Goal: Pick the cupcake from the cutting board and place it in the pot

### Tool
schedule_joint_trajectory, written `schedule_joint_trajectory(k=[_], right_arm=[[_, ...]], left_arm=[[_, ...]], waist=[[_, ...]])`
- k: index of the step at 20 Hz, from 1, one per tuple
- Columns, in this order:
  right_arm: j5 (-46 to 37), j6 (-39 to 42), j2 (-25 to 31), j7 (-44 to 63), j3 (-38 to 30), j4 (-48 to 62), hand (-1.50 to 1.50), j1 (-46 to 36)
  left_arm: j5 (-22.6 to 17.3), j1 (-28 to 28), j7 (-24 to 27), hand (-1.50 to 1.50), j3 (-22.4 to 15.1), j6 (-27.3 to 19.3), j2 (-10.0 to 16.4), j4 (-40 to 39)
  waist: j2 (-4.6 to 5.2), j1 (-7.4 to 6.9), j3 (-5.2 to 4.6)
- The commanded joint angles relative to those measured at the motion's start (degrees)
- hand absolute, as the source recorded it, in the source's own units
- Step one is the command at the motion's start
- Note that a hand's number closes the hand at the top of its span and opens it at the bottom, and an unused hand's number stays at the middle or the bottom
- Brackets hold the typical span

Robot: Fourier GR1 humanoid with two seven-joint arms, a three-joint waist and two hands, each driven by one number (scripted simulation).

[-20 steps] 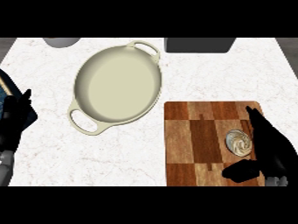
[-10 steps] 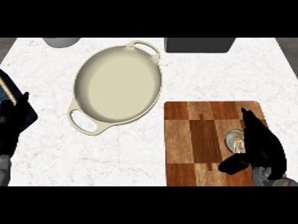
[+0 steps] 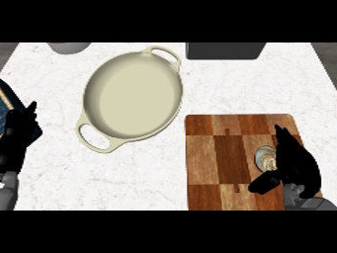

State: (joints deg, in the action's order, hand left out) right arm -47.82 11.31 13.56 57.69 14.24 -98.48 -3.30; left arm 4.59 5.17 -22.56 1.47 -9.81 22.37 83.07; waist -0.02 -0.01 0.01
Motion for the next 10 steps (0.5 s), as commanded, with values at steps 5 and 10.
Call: schedule_joint_trajectory(k=[5, 10], right_arm=[[-1.42, 1.32, -3.5, -0.91, -2.0, 8.19, -1.5, -3.13], [-0.76, 0.22, -3.87, -3.25, -5.11, 8.52, -1.5, -2.36]], left_arm=[[0.59, -1.66, -1.02, 0.0, 2.42, 2.84, -1.04, 2.82], [3.83, 2.74, -3.44, 0.0, 1.92, 1.31, -3.42, 0.99]], waist=[[0.01, -0.22, 0.0], [0.0, -0.01, 0.01]])
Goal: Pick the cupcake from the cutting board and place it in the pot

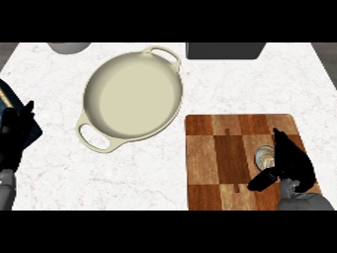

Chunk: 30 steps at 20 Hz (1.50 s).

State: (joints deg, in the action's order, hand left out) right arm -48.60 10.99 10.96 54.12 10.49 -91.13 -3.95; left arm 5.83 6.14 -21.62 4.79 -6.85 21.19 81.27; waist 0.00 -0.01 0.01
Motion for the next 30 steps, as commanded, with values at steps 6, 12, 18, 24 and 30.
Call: schedule_joint_trajectory(k=[6, 12, 18, 24, 30], right_arm=[[-1.77, -0.19, -2.18, -2.58, -2.46, 5.75, -1.5, -1.91], [-1.18, -2.88, -2.68, -8.57, -2.74, 6.12, 1.5, 2.37], [-6.38, -3.85, 0.95, -10.52, -3.39, 7.2, 1.5, -3.04], [-11.33, -6.35, 0.79, -10.93, -1.99, 6.69, 1.5, -3.93], [-19.65, -3.85, -4.55, -2.85, 7.65, -3.48, 1.5, 1.17]], left_arm=[[0.75, -1.37, 2.56, 0.0, 3.96, 3.77, -0.94, -0.6], [4.87, 2.48, 0.07, 0.0, 2.4, 0.7, -4.41, -2.21], [3.78, -0.56, 0.23, 0.0, 3.58, 3.11, -3.94, 1.3], [2.66, -3.35, -0.42, 0.0, 4.69, 5.51, -3.35, 5.29], [6.25, -0.85, -0.79, 0.0, 3.15, 2.53, -5.76, 2.46]], waist=[[-0.01, -0.06, -0.01], [-0.01, 0.17, -0.01], [-0.02, 0.0, -0.01], [-0.05, -0.2, -0.01], [-0.08, 0.05, -0.02]])
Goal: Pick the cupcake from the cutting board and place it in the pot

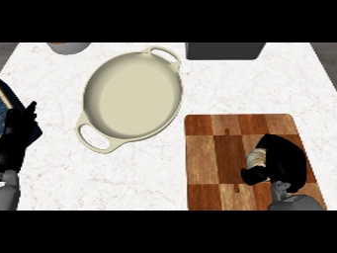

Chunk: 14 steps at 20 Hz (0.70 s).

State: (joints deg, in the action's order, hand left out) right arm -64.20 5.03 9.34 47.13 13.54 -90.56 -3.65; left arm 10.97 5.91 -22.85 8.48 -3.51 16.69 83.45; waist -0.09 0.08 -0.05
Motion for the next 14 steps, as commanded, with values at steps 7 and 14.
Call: schedule_joint_trajectory(k=[7, 14], right_arm=[[-16.18, 7.44, -4.45, 12.75, 16.98, -18.0, 1.5, 5.21], [-27.19, 5.07, -5.36, 12.49, 23.54, -31.57, 1.5, 0.0]], left_arm=[[-0.55, -2.48, 3.49, 0.0, 1.36, 1.22, -0.14, -1.62], [-0.37, -1.73, -2.03, 0.0, 0.84, 1.96, 0.7, 3.52]], waist=[[-0.05, 0.13, -0.02], [-0.48, -0.09, 0.01]])
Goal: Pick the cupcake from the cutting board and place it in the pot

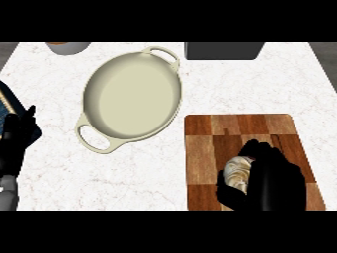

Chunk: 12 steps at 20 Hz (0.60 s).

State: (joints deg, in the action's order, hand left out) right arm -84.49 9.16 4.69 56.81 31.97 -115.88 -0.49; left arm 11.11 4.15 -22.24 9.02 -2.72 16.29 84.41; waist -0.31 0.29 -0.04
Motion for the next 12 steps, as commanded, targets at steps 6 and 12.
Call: schedule_joint_trajectory(k=[6, 12], right_arm=[[-10.25, 1.08, -4.6, 3.23, 9.51, -10.24, 1.5, -17.72], [0.87, 12.45, -4.65, 10.38, 3.1, -5.54, 1.5, -39.63]], left_arm=[[-0.09, 4.15, -0.59, 0.0, 0.67, 0.8, 0.93, -3.07], [-0.19, 1.43, 0.75, 0.0, 0.93, 0.87, 0.24, -1.61]], waist=[[0.17, -0.28, -0.06], [0.25, -1.17, -0.06]])
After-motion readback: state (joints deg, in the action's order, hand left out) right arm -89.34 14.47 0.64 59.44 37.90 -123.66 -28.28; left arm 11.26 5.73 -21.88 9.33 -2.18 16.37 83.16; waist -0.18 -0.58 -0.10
